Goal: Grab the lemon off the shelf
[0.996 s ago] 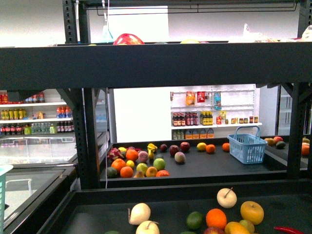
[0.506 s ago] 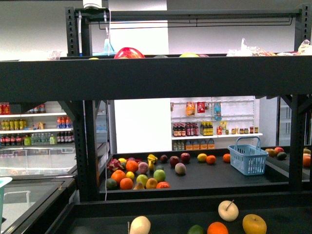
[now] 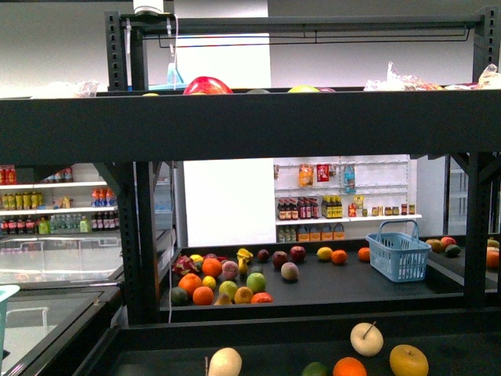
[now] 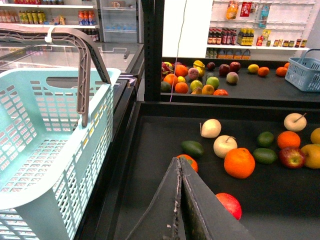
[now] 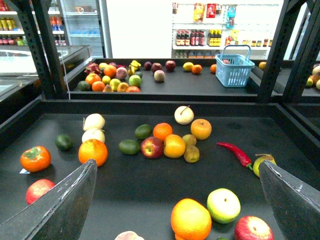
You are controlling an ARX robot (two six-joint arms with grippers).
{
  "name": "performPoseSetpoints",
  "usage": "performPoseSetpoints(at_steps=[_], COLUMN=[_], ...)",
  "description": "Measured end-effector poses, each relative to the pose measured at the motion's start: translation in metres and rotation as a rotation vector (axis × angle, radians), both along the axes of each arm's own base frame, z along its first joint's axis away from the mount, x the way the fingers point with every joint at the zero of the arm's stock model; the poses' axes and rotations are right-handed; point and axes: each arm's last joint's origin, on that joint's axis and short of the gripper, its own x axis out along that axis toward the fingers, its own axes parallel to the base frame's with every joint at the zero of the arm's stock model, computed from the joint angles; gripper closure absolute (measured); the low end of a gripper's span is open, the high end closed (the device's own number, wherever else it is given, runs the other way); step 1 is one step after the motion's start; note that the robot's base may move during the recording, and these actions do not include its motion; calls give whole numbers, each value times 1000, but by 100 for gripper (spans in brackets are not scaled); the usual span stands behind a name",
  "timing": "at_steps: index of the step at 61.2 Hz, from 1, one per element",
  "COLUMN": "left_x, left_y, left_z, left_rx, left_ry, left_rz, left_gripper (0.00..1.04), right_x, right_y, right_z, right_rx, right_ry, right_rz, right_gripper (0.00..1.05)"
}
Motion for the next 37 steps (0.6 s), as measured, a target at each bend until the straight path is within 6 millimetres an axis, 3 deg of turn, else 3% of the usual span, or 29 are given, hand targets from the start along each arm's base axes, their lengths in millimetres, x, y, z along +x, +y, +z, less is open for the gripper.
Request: performPoseSetpoints(at_steps=[30,37], left_x=[-14,-14], left_y=[0,0], left_z=[-17,-17], left_rx=[0,0], left_ry=[-3,-3], left_rz=[0,0], left_gripper=[102,80], right_x=[0,0], right_y=[0,0], right_z=[0,0], right_rx=[0,0], right_ry=[0,0], right_rz=[0,0], right_gripper=[7,7])
